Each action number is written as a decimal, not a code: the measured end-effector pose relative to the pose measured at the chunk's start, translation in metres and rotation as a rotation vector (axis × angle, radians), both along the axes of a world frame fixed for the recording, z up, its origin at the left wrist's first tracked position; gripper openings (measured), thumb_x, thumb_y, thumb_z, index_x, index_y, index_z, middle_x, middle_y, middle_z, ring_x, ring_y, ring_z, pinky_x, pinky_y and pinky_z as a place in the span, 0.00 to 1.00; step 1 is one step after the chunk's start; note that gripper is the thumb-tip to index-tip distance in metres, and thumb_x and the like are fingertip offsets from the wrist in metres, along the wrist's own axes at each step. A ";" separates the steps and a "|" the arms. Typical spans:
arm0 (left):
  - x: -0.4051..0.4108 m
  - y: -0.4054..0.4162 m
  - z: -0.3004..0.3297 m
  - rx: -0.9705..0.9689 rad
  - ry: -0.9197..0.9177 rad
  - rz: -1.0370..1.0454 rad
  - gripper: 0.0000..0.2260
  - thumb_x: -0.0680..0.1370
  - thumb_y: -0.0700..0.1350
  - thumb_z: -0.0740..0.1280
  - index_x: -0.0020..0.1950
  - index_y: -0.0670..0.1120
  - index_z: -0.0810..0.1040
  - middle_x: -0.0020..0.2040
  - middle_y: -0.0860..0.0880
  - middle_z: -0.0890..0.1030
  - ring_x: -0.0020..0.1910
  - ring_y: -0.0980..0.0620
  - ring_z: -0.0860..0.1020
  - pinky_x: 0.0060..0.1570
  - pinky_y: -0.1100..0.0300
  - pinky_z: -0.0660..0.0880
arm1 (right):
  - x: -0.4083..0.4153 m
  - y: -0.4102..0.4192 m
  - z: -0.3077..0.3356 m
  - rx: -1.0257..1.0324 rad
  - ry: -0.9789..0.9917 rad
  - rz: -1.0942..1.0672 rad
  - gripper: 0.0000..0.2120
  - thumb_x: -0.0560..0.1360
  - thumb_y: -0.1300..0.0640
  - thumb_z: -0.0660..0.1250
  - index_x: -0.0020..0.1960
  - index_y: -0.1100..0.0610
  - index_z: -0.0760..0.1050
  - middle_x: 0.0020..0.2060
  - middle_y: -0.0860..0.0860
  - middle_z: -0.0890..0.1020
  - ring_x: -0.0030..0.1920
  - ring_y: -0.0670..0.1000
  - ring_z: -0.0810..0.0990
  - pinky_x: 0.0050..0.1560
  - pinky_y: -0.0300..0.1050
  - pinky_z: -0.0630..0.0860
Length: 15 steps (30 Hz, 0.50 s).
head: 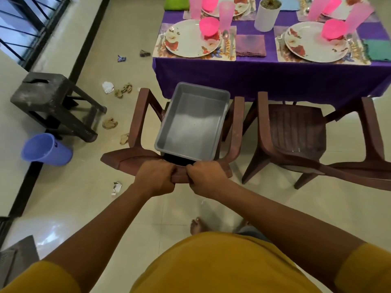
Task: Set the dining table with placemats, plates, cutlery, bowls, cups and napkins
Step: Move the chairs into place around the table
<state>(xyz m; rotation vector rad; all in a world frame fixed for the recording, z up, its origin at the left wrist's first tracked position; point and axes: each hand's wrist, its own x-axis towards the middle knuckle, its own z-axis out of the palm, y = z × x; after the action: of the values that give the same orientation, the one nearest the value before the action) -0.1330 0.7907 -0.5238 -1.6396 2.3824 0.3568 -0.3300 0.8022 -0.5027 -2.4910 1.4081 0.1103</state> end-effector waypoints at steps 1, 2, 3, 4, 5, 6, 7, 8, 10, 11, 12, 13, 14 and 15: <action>0.000 0.000 0.000 -0.016 0.013 -0.007 0.06 0.66 0.51 0.64 0.38 0.52 0.77 0.34 0.55 0.78 0.32 0.51 0.77 0.32 0.59 0.75 | 0.003 0.000 -0.001 0.005 0.002 -0.008 0.06 0.77 0.54 0.67 0.53 0.54 0.76 0.46 0.53 0.83 0.45 0.57 0.83 0.39 0.47 0.68; 0.000 0.000 0.000 -0.028 0.024 -0.014 0.06 0.66 0.52 0.65 0.38 0.52 0.78 0.33 0.55 0.78 0.31 0.51 0.77 0.31 0.60 0.74 | 0.005 0.000 -0.003 0.013 0.000 -0.020 0.06 0.77 0.56 0.66 0.53 0.55 0.77 0.47 0.54 0.84 0.45 0.58 0.83 0.39 0.47 0.69; 0.001 -0.001 -0.001 -0.034 0.034 -0.023 0.06 0.66 0.52 0.65 0.38 0.52 0.78 0.33 0.55 0.78 0.31 0.51 0.77 0.31 0.59 0.74 | 0.006 -0.001 -0.004 0.026 0.003 -0.032 0.06 0.77 0.58 0.66 0.54 0.55 0.77 0.48 0.54 0.84 0.46 0.58 0.83 0.40 0.47 0.69; 0.001 -0.001 -0.001 -0.035 0.040 -0.024 0.06 0.66 0.53 0.65 0.37 0.52 0.78 0.32 0.54 0.78 0.30 0.50 0.77 0.31 0.59 0.74 | 0.006 -0.002 -0.006 0.033 0.006 -0.040 0.07 0.77 0.59 0.66 0.54 0.55 0.77 0.48 0.54 0.84 0.46 0.59 0.83 0.40 0.47 0.70; 0.001 -0.003 -0.001 -0.047 0.044 -0.030 0.06 0.66 0.53 0.65 0.36 0.51 0.77 0.32 0.54 0.78 0.30 0.50 0.76 0.31 0.59 0.74 | 0.006 -0.003 -0.008 0.035 0.004 -0.048 0.07 0.76 0.60 0.66 0.54 0.55 0.77 0.48 0.55 0.84 0.46 0.59 0.83 0.40 0.48 0.70; 0.000 -0.005 -0.001 -0.059 0.049 -0.034 0.06 0.66 0.53 0.65 0.35 0.51 0.76 0.31 0.54 0.78 0.29 0.50 0.76 0.30 0.60 0.73 | 0.005 -0.004 -0.009 0.035 -0.004 -0.056 0.07 0.76 0.61 0.66 0.54 0.56 0.77 0.48 0.55 0.84 0.46 0.60 0.83 0.39 0.48 0.69; -0.001 -0.007 -0.001 -0.074 0.056 -0.040 0.07 0.66 0.53 0.65 0.34 0.51 0.76 0.31 0.53 0.78 0.29 0.49 0.76 0.30 0.60 0.72 | 0.004 -0.005 -0.009 0.035 -0.007 -0.063 0.07 0.76 0.61 0.66 0.53 0.56 0.78 0.47 0.55 0.84 0.46 0.60 0.83 0.39 0.48 0.69; -0.002 -0.010 -0.001 -0.083 0.064 -0.041 0.07 0.66 0.54 0.65 0.34 0.51 0.76 0.31 0.53 0.78 0.28 0.49 0.76 0.30 0.60 0.72 | 0.004 -0.008 -0.010 0.031 -0.008 -0.069 0.07 0.76 0.62 0.66 0.53 0.56 0.78 0.47 0.55 0.84 0.46 0.60 0.83 0.38 0.48 0.68; -0.003 -0.018 -0.001 -0.100 0.081 -0.041 0.10 0.66 0.55 0.62 0.34 0.51 0.77 0.30 0.53 0.78 0.28 0.49 0.76 0.30 0.61 0.69 | 0.003 -0.014 -0.010 0.023 0.009 -0.072 0.08 0.76 0.61 0.65 0.54 0.55 0.78 0.47 0.55 0.84 0.46 0.60 0.83 0.38 0.48 0.68; -0.004 -0.021 -0.002 -0.105 0.087 -0.043 0.11 0.67 0.56 0.60 0.34 0.51 0.77 0.30 0.53 0.78 0.28 0.49 0.76 0.30 0.61 0.67 | 0.003 -0.017 -0.009 0.016 0.014 -0.071 0.08 0.76 0.61 0.65 0.55 0.55 0.78 0.48 0.55 0.84 0.46 0.59 0.83 0.39 0.48 0.68; -0.004 -0.025 -0.002 -0.108 0.092 -0.043 0.12 0.67 0.56 0.59 0.34 0.51 0.77 0.30 0.53 0.78 0.28 0.50 0.76 0.30 0.61 0.66 | 0.003 -0.021 -0.009 0.011 0.013 -0.071 0.09 0.77 0.61 0.65 0.56 0.55 0.78 0.48 0.55 0.84 0.46 0.59 0.83 0.39 0.48 0.68; -0.005 -0.028 -0.002 -0.113 0.098 -0.041 0.12 0.67 0.56 0.59 0.34 0.51 0.77 0.30 0.53 0.77 0.27 0.50 0.76 0.30 0.61 0.65 | 0.002 -0.024 -0.009 0.008 0.009 -0.072 0.09 0.77 0.61 0.66 0.56 0.55 0.78 0.48 0.55 0.84 0.46 0.59 0.83 0.39 0.48 0.68; -0.006 -0.030 -0.003 -0.117 0.101 -0.039 0.11 0.67 0.56 0.60 0.34 0.51 0.77 0.29 0.53 0.77 0.27 0.50 0.76 0.30 0.61 0.64 | 0.001 -0.026 -0.010 0.006 0.011 -0.072 0.09 0.77 0.61 0.66 0.57 0.55 0.78 0.48 0.55 0.84 0.46 0.59 0.83 0.39 0.47 0.69; -0.007 -0.032 -0.004 -0.125 0.100 -0.040 0.10 0.67 0.55 0.61 0.34 0.51 0.77 0.29 0.53 0.77 0.27 0.50 0.76 0.30 0.61 0.63 | 0.000 -0.029 -0.010 0.003 0.018 -0.071 0.09 0.77 0.60 0.66 0.57 0.55 0.78 0.49 0.54 0.84 0.47 0.58 0.83 0.40 0.47 0.69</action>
<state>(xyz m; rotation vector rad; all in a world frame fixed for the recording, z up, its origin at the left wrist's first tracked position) -0.1399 0.7586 -0.5276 -1.6601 2.5549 0.2950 -0.3300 0.7735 -0.5124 -2.4401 1.5010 0.1208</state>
